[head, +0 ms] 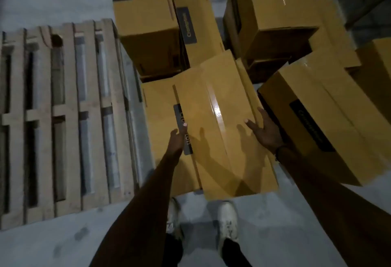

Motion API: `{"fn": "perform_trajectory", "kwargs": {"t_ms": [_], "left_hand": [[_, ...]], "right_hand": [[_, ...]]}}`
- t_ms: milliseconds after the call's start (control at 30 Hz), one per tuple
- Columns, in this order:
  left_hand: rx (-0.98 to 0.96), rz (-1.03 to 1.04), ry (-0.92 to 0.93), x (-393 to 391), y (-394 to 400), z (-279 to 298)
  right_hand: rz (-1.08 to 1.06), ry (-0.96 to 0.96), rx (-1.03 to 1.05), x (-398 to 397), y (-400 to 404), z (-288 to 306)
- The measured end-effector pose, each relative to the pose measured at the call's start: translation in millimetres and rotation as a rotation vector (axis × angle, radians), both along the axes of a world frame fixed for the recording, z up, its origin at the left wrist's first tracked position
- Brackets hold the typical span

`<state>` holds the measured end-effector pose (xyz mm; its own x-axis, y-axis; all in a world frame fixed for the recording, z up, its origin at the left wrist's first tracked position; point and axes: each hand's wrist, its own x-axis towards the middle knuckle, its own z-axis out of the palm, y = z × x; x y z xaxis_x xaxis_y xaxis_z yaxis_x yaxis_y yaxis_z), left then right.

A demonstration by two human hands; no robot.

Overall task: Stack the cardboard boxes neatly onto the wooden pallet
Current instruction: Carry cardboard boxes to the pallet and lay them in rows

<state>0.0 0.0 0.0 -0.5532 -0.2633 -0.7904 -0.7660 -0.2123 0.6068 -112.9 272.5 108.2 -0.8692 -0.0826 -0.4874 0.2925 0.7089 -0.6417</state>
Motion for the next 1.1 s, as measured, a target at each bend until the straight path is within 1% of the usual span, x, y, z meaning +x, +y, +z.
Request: {"fn": "perform_trajectory", "kwargs": {"t_ms": [33,100,200,300,400,467,567,633,767,933,1100], "left_hand": [[-0.002,0.019,0.041,-4,6,-8],[0.023,0.018,0.052,-8,17,-22],[0.098,0.033,0.010,-7,33,-40],[0.109,0.093,-0.001,-6,43,-54],[0.064,0.120,-0.030,-5,48,-49],[0.044,0.123,-0.036,-2,48,-42],[-0.005,0.104,-0.035,2,50,-14],[-0.040,0.096,-0.020,4,53,12],[-0.109,0.063,0.088,14,59,89],[-0.232,0.112,0.184,40,61,218],[-0.378,0.256,0.271,90,51,347]], "right_hand": [[0.002,0.011,-0.012,-2,2,-12],[0.017,-0.012,0.006,-8,7,-33],[0.026,-0.048,-0.034,-7,13,-54],[0.042,-0.050,-0.088,-7,20,-64],[0.056,-0.069,-0.106,-9,24,-61],[0.051,-0.091,-0.128,-10,26,-49],[0.068,-0.121,-0.159,-12,34,-23],[0.083,-0.130,-0.165,-15,39,-1],[0.079,-0.101,-0.148,-18,42,69],[0.145,-0.049,-0.229,-13,36,182],[0.256,0.032,-0.307,15,5,307]]}}
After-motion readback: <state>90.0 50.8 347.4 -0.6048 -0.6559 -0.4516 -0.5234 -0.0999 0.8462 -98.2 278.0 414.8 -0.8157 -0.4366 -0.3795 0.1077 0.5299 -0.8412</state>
